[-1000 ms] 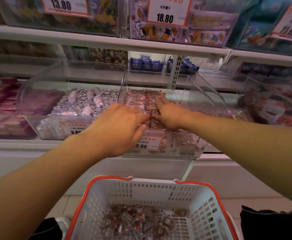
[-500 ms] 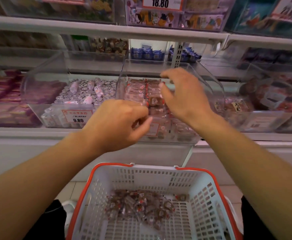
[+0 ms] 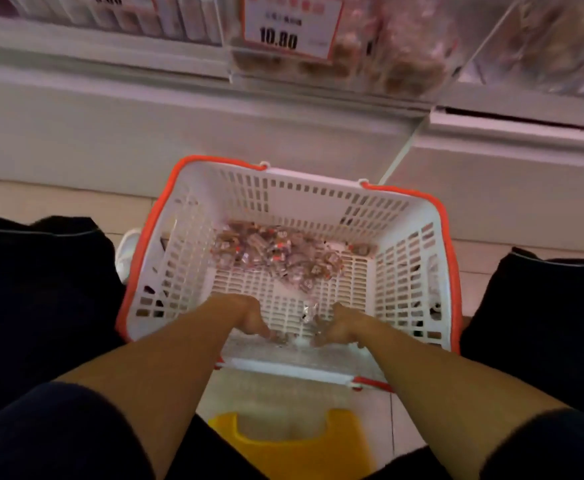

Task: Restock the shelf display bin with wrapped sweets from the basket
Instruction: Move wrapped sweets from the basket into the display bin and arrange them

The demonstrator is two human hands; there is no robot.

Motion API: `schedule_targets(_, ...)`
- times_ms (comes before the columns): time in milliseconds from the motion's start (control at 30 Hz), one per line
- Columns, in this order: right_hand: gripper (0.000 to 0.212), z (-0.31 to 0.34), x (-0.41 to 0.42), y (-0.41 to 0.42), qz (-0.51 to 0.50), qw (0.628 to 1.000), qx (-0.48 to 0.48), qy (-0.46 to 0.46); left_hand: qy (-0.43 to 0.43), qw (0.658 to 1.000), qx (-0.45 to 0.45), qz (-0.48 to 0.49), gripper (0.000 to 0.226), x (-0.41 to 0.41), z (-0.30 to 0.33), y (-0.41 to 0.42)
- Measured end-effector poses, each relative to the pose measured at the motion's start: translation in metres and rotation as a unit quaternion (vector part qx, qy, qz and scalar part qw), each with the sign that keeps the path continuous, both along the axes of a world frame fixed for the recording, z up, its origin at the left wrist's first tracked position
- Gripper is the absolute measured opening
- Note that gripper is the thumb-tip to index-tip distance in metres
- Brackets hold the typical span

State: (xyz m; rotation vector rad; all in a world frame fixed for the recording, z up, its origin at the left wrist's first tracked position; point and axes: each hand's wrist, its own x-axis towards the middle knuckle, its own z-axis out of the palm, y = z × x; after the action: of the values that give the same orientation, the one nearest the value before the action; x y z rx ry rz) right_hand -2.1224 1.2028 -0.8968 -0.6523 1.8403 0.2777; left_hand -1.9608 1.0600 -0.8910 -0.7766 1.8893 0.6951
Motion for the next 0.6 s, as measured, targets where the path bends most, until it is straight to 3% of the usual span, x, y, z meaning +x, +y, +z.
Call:
schedule_targets(133,0.109,-0.033,0.01,-0.01,0.052,0.997,-0.011,0.058,0.01,1.0,0.003,-0.018,0.066,-0.014,-0.038,0.035)
schedule_targets(233,0.117,-0.052,0.024,-0.017,-0.069,0.991,-0.021,0.109,0.029,0.999,-0.01,-0.021,0.052,-0.025,-0.051,0.045)
schedule_targets(333,0.085,-0.06,0.033,-0.022,-0.016,0.982,-0.051,0.181,0.032,0.998,-0.019,-0.047,0.041,-0.03,-0.058,0.044)
schedule_targets(400,0.058,-0.066,0.034,-0.026,-0.044,0.978,-0.091,0.184,0.025,0.998,-0.017,-0.058,0.042,-0.031,-0.06,0.042)
schedule_targets(600,0.018,-0.064,0.017,-0.039,-0.237,0.96,-0.145,0.028,0.063,0.996,0.059,-0.033,0.05,-0.03,-0.069,0.043)
